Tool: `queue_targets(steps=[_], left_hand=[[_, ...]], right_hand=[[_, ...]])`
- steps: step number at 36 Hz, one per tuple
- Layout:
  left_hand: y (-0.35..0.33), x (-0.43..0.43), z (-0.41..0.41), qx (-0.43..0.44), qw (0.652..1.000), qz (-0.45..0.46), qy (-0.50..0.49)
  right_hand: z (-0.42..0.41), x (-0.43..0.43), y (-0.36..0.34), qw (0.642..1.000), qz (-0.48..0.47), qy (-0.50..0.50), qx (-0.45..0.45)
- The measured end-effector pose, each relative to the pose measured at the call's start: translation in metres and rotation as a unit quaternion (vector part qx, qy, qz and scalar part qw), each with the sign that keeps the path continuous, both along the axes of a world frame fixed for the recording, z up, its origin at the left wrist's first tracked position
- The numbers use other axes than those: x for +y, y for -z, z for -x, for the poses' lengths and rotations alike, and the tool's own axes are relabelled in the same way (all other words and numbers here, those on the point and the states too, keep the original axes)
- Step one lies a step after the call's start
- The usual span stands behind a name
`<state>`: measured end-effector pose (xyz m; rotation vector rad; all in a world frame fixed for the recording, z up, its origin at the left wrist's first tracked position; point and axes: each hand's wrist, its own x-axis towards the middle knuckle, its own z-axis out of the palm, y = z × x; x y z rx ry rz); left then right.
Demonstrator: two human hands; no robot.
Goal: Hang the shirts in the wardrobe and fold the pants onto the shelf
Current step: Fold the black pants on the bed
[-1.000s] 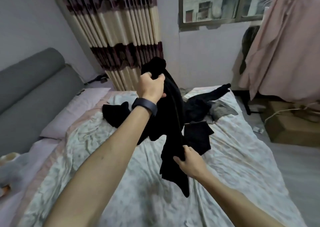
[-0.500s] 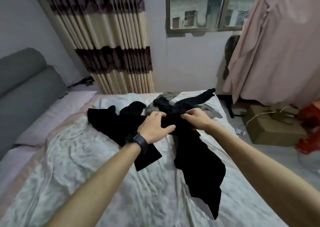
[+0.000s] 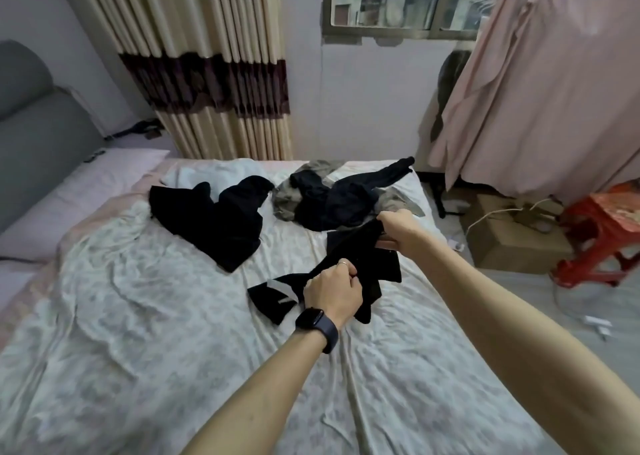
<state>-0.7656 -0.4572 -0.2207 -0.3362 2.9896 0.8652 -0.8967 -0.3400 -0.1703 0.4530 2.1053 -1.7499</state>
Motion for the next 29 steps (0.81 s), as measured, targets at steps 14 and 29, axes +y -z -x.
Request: queue_targets(steps=[14, 29], left_hand=[[0.015, -0.018, 0.014, 0.091, 0.996, -0.010, 0.002], [-0.071, -0.055, 0.069, 0.090, 0.981, -0.126, 0.117]], right_hand=[[-0.011, 0.062, 0.013, 0.995, -0.071, 0.066, 0.023], [-0.049, 0.024, -0.016, 0.853, -0.293, -0.211, 0.378]])
